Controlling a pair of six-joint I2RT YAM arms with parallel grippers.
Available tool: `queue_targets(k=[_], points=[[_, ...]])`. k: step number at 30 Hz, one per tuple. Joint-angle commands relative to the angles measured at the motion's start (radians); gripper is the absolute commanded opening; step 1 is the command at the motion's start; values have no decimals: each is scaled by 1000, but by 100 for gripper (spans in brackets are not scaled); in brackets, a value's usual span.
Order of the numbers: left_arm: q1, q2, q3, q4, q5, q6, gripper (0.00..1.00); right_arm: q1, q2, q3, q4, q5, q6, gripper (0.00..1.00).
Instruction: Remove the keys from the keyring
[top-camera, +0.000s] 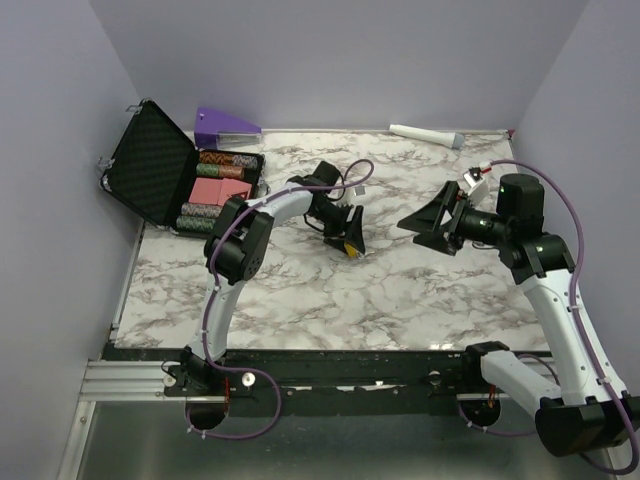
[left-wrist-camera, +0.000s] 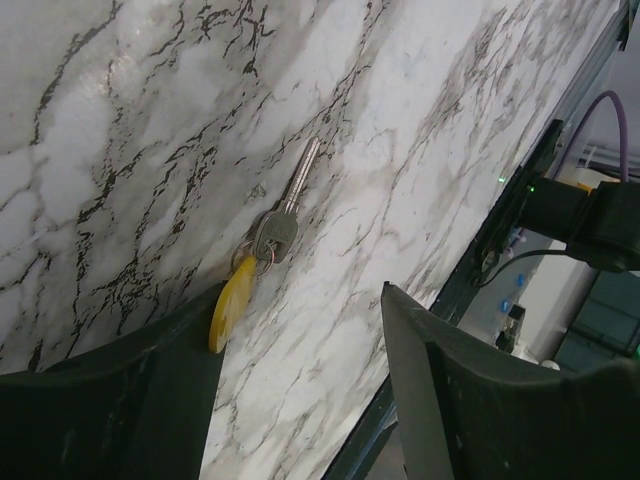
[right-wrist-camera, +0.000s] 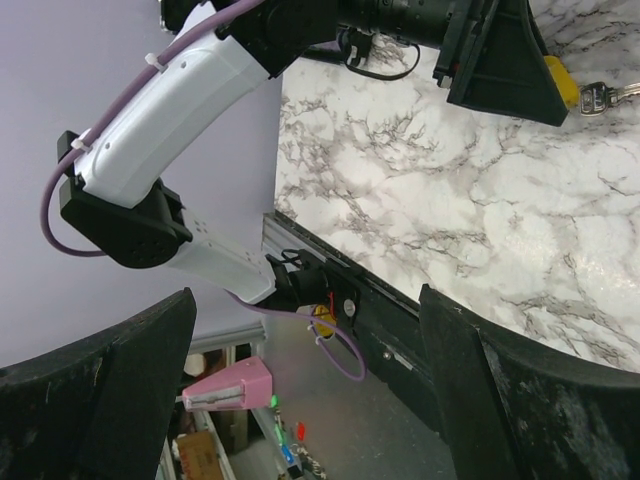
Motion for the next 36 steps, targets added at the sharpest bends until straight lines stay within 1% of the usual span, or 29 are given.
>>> queue_targets(k=[1, 3, 5, 10, 14, 21, 26, 29, 30, 32, 34, 36], points=[[-2, 6, -6, 33, 18, -22, 67, 3, -19, 2, -44, 13, 0, 100], [-2, 8, -6, 39, 9, -31, 66, 3, -20, 5, -47, 14, 0, 100], [-1, 8, -5, 47, 5, -39, 62, 3, -23, 3, -48, 16, -1, 100], [-8, 8, -12, 65, -2, -56, 49, 3, -22, 8, -59, 14, -9, 100], [-12, 11, -14, 70, -22, -62, 43, 3, -16, 15, -73, 19, -20, 100], [-27, 11, -1, 38, -77, -50, 41, 3, -2, 35, -88, 17, -43, 100], [-35, 17, 2, 24, -99, -51, 35, 3, 10, 49, -99, 17, -58, 100], [-38, 11, 0, 11, -131, -53, 36, 3, 18, 52, -101, 14, -66, 100], [-41, 5, -3, 8, -149, -54, 39, 3, 21, 54, -101, 13, -67, 100], [-41, -10, -24, 22, -166, -63, 49, 3, 24, 55, -102, 11, -72, 100], [-41, -23, -37, 37, -173, -65, 51, 3, 26, 57, -102, 10, -75, 100], [-41, -21, -31, 34, -176, -67, 52, 3, 29, 57, -101, 8, -77, 100]])
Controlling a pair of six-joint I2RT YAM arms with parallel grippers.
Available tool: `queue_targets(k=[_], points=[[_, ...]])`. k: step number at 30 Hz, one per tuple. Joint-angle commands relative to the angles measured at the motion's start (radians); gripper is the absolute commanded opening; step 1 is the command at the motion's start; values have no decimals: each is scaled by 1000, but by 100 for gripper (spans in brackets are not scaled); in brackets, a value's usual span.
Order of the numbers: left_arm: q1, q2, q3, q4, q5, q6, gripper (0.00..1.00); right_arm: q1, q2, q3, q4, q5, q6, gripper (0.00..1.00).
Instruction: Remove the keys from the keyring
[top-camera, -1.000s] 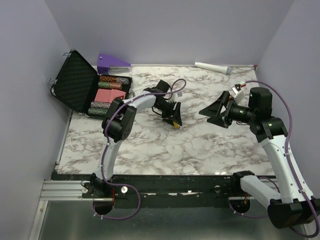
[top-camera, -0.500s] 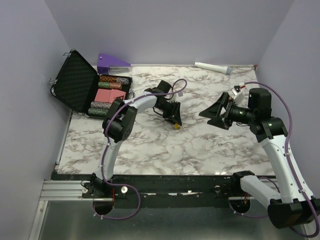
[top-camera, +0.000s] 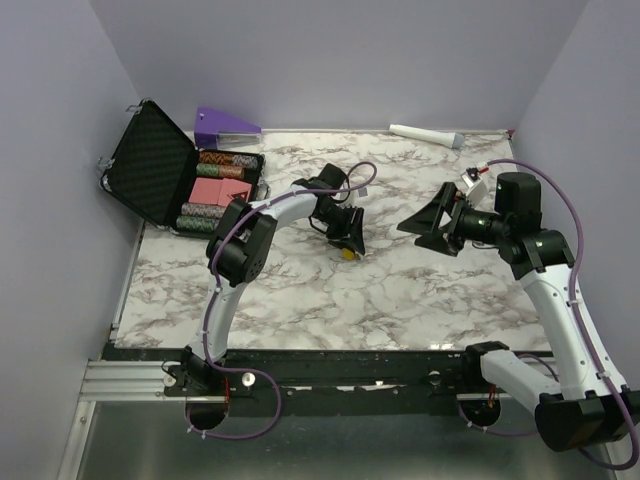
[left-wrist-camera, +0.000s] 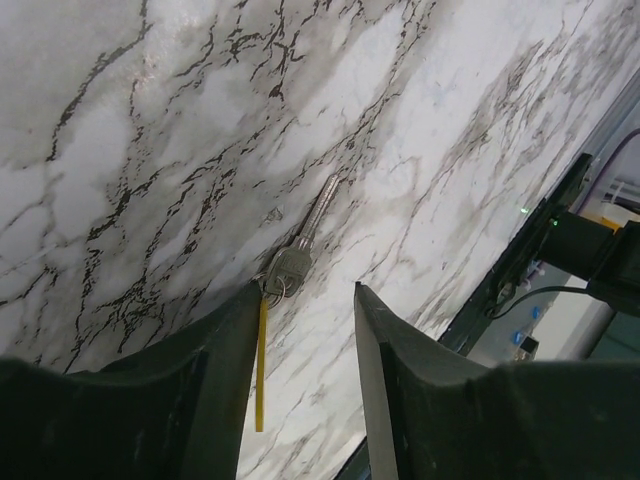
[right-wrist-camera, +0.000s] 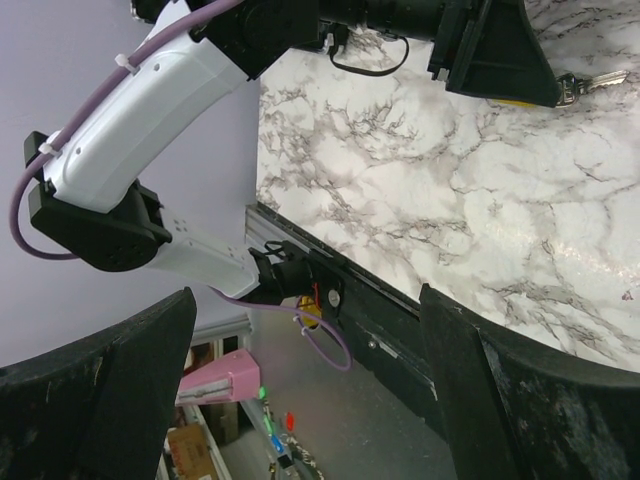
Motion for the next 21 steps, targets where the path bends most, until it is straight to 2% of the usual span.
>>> queue_targets(k=[1, 5, 14, 21], points=[[-6, -17, -18, -3, -65, 2, 50, 3, 8, 30, -28, -8, -19, 100], [-6, -15, -16, 4, -63, -4, 39, 3, 11, 30, -25, -8, -20, 100], [-6, -23, -28, -7, -95, -7, 42, 3, 20, 35, -34, -11, -32, 100], [-6, -35, -59, 7, -108, -22, 35, 3, 26, 39, -37, -12, -37, 100]])
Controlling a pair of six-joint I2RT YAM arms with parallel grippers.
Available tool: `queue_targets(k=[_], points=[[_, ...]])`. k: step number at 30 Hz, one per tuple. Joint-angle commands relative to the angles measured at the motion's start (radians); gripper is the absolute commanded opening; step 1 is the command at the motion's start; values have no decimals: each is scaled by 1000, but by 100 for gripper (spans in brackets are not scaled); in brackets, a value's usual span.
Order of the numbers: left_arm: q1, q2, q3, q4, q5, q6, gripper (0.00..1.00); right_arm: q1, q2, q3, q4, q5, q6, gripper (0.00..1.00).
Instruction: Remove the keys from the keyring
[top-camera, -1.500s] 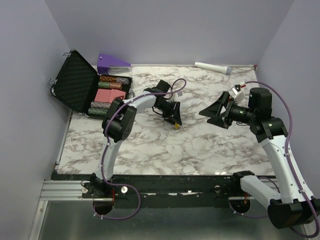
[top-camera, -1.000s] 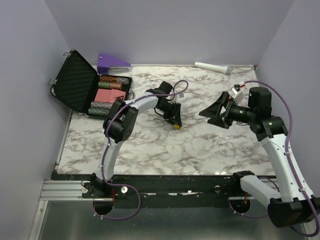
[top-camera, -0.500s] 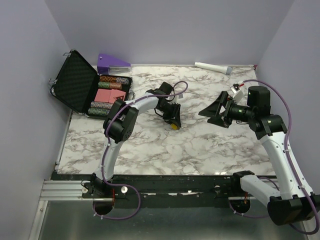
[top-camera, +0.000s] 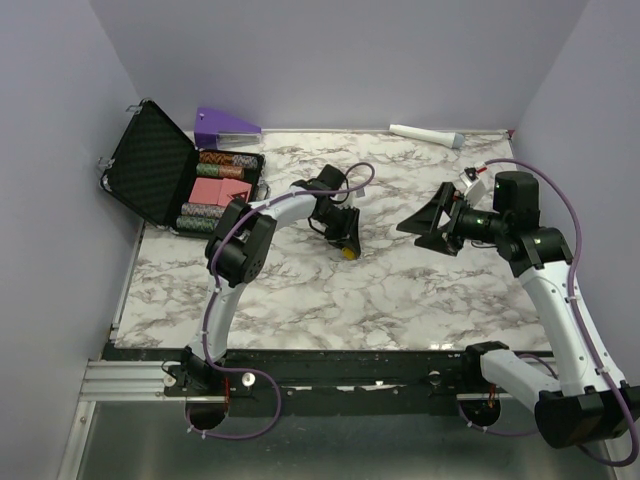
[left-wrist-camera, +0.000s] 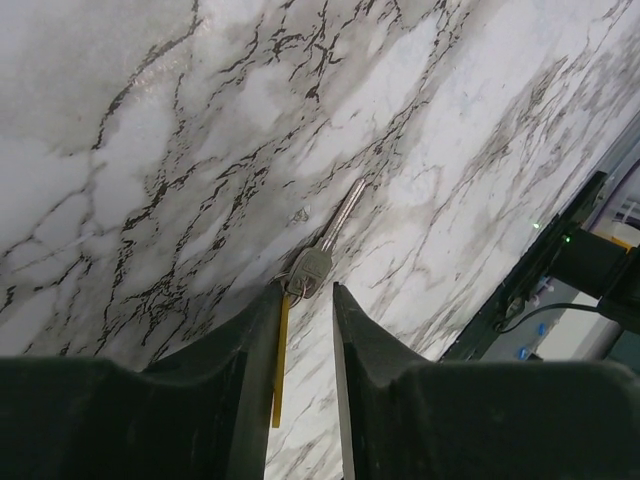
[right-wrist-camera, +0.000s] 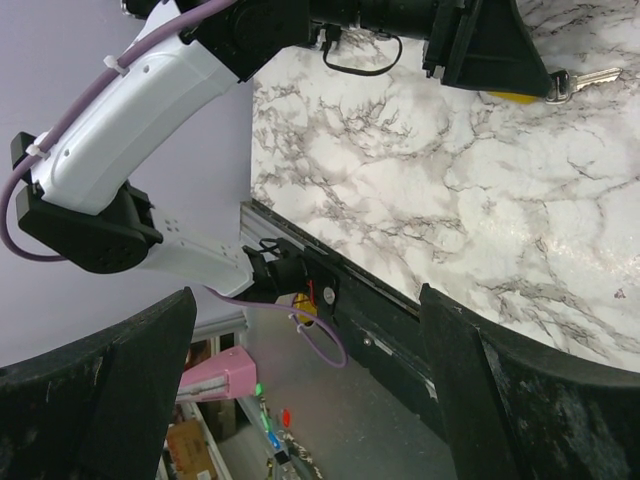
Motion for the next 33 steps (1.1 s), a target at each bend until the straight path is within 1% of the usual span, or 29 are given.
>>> queue_targets(k=[1, 8, 10, 12, 13, 14, 16, 17, 26, 33], points=[[-6, -29, -45, -8, -71, 2, 33, 3, 9, 35, -30, -10, -21, 100], [-6, -38, -65, -8, -84, 14, 29, 3, 12, 32, -27, -16, -19, 100], [-6, -41, -70, -8, -88, 18, 26, 3, 15, 31, -26, -20, -19, 100], [-8, -44, -70, -9, -90, 21, 21, 3, 16, 31, -24, -21, -19, 100], [-6, -46, -70, -9, -91, 21, 16, 3, 16, 29, -24, -23, -21, 100], [-8, -44, -73, -8, -91, 20, 14, 3, 16, 29, -24, -23, -22, 100], [-6, -44, -74, -8, -87, 21, 4, 3, 15, 27, -24, -23, -24, 100], [-8, -44, -76, -8, -84, 21, 1, 3, 15, 26, -24, -23, -24, 100], [-8, -122, -65, -35, -67, 11, 0, 3, 12, 17, 6, -35, -5, 100], [-12, -237, -45, -79, -61, -20, 0, 3, 9, 24, 163, -87, 100, 100]])
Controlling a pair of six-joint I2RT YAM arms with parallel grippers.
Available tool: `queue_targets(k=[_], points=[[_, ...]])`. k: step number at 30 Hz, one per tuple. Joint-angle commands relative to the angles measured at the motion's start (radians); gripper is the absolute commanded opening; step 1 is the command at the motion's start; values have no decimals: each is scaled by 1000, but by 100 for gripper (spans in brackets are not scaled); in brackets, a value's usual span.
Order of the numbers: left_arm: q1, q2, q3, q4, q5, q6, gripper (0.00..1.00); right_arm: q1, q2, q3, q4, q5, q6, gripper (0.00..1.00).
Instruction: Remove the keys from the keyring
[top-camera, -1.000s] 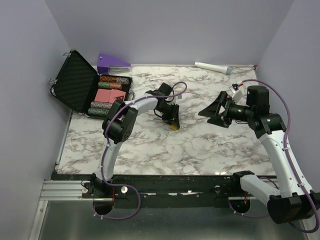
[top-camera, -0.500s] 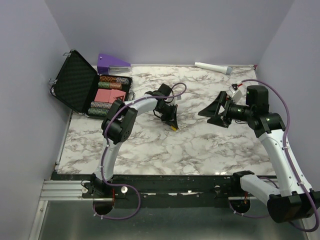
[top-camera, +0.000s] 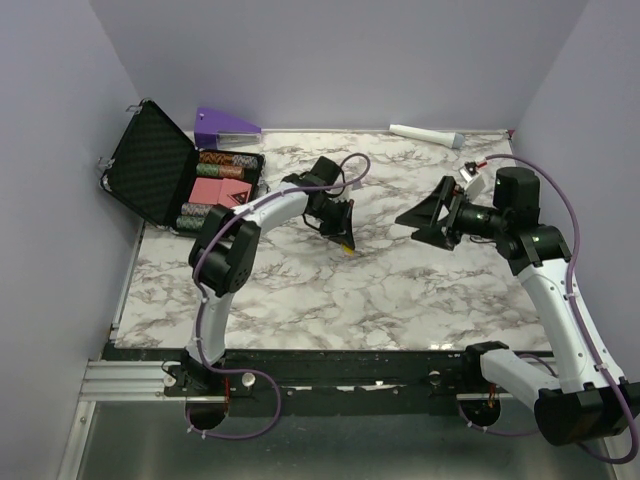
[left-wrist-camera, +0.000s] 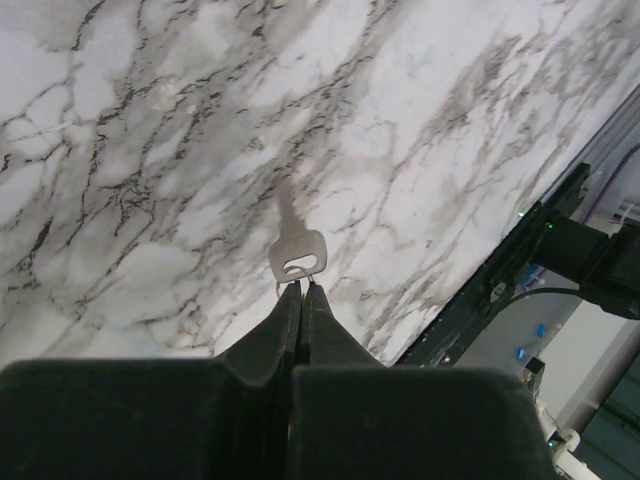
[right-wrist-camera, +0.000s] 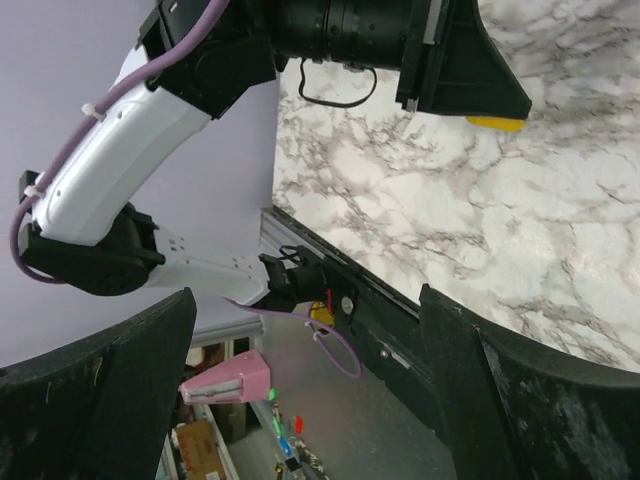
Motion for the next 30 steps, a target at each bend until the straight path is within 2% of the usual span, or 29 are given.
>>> queue_targets(k=[1, 10, 15, 18, 24, 26, 30], points=[[-14, -133, 26, -60, -14, -16, 0, 3, -4, 26, 141, -71, 87, 100], [-41, -320, 121, -212, -33, 18, 0, 3, 10, 84, 308, -138, 179, 100], [-66, -432, 202, -271, 10, 38, 0, 3, 21, 95, 472, -178, 260, 100], [-86, -472, 294, -320, 50, 61, 0, 3, 36, 78, 660, -226, 364, 100], [-130, -506, 534, -448, 82, 78, 0, 3, 102, 70, 1166, -368, 671, 99], [-136, -530, 570, -428, 126, 53, 0, 3, 117, 81, 1289, -389, 759, 99], [-149, -589, 569, -287, 218, -37, 0, 11, 153, 87, 1570, -373, 972, 98]])
